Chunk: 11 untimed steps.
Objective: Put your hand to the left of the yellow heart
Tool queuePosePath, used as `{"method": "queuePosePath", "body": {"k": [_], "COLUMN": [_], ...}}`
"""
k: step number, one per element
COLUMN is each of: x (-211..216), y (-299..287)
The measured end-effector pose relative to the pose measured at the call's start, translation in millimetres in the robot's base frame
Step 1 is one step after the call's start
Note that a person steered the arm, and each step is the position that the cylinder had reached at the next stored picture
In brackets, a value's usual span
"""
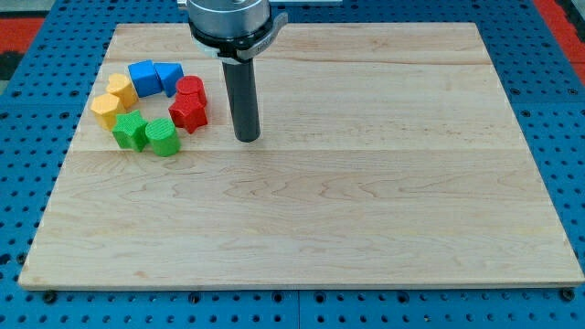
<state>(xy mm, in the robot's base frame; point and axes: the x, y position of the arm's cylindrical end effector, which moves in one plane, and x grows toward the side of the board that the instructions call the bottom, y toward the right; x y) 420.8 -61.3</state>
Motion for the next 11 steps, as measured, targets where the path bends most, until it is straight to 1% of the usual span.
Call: {"method": "queuePosePath", "body": {"k": [1,2,3,4,5,6,7,8,9,10,11], "x": [0,12,52,93,102,94,90,80,35,-30,-78], "y": [1,-1,11,-39,-137,-237,-243,-244,-243,-243,-241]}}
